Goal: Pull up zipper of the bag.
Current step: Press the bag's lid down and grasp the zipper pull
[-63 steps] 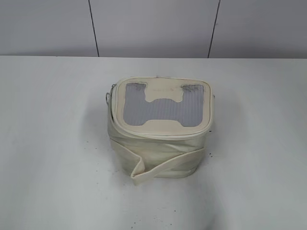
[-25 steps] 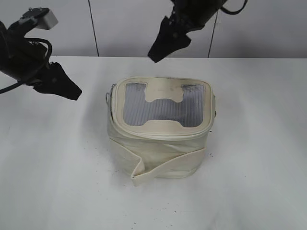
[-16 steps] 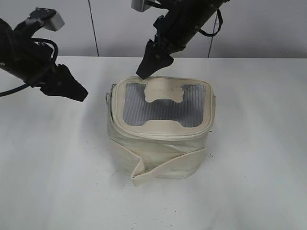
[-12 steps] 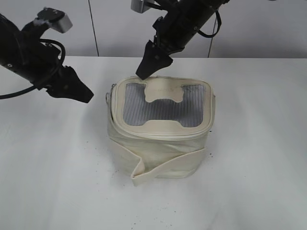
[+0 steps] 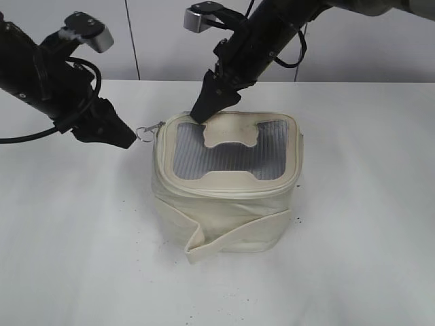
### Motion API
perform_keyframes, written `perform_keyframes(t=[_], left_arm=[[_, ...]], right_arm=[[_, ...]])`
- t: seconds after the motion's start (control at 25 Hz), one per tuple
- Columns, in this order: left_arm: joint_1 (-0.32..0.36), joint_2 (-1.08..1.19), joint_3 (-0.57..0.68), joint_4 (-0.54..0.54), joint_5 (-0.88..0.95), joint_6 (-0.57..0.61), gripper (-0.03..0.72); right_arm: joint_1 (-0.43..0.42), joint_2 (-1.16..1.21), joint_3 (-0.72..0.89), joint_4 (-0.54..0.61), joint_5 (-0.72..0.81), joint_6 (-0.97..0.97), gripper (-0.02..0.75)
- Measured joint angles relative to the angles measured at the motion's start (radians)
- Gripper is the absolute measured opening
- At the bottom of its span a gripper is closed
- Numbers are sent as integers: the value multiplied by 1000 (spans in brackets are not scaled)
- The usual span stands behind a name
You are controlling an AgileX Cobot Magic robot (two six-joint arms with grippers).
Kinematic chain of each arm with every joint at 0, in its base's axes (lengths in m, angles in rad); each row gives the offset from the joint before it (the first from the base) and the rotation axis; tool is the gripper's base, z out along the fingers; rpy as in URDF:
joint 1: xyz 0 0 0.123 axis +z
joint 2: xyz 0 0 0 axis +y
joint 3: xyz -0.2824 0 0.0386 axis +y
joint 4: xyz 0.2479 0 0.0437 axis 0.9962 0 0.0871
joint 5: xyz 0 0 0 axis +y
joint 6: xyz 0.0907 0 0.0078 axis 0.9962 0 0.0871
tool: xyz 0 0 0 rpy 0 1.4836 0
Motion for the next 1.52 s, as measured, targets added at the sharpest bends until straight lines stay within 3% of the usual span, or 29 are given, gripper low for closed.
perform_keyframes(t=[0.16, 0.44, 0.64, 0.96, 1.24, 1.52], left_arm=[[0, 0, 0, 3, -3, 0, 452], [-1, 0, 0, 34, -22, 0, 452], [-1, 0, 0, 130, -47, 2, 463], [-43, 0, 0, 164, -105, 77, 570], [-141, 1, 0, 220, -234, 130, 576], [-163, 52, 0, 292, -288, 131, 574]], right_arm=[[0, 2, 0, 11, 28, 2, 365], [0, 2, 0, 26, 58, 13, 39], [0, 2, 0, 27, 59, 18, 36], [0, 1, 0, 27, 60, 20, 36], [0, 1, 0, 27, 60, 21, 36], [0, 1, 0, 27, 61, 21, 36]])
